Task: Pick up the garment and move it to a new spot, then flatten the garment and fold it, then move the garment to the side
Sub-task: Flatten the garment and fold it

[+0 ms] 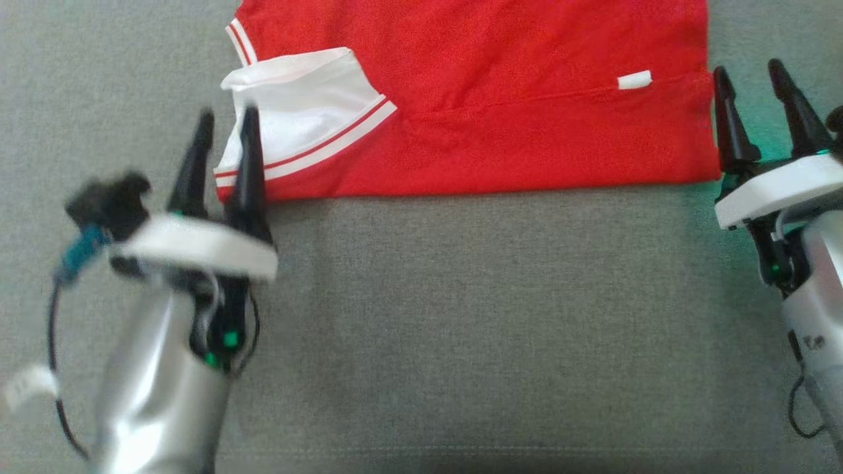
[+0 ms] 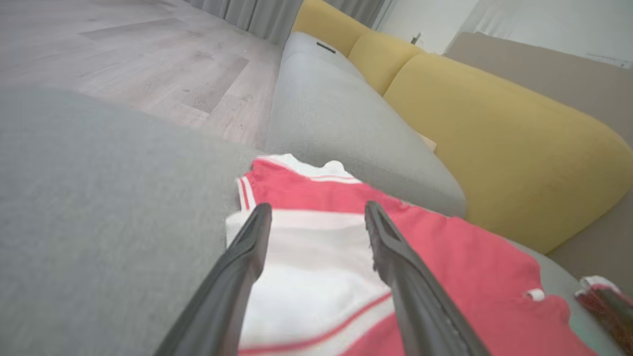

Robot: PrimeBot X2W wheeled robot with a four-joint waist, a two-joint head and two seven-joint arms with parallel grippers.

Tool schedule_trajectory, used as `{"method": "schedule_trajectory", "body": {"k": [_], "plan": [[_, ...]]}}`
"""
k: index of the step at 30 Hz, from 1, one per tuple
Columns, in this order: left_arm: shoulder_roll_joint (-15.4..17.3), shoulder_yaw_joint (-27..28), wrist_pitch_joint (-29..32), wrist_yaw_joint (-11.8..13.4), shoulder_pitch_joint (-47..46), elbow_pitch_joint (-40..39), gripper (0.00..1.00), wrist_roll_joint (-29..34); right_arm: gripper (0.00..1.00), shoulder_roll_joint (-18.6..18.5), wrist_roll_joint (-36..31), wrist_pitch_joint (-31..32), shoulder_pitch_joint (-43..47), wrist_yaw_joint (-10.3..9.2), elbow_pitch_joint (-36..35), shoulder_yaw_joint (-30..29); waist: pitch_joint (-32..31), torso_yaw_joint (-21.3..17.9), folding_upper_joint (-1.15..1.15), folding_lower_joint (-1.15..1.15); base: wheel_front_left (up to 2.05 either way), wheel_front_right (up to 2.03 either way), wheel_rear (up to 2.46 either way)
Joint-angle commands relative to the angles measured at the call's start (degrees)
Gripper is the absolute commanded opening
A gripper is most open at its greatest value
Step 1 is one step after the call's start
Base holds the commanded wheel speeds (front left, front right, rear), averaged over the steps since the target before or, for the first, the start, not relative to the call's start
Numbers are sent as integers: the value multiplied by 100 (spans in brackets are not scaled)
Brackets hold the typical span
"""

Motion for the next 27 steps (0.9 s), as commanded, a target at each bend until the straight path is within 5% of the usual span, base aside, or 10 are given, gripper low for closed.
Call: {"method": "schedule_trajectory", "body": {"k": [1,10,21,24,27], "plan": [[160,220,-56,52,257,-220,100,126,100,18,-44,-74,200,37,-241,-25,-28,-29,0,0,0,0,0],[-7,614,-59,307,1060,-239,100,631,100,277,-220,-77,727,37,-856,-398,-63,-147,0,0,0,0,0],[-149,706,-59,27,702,541,100,790,100,302,-283,-77,819,37,-938,-530,-46,-210,0,0,0,0,0],[-158,667,-60,-48,683,667,87,795,100,321,-291,-77,835,37,-909,-544,-75,-205,0,0,0,0,0],[-162,630,-60,-107,681,706,27,769,100,346,-296,-77,841,37,-872,-553,-100,-181,0,0,0,0,0]]}}
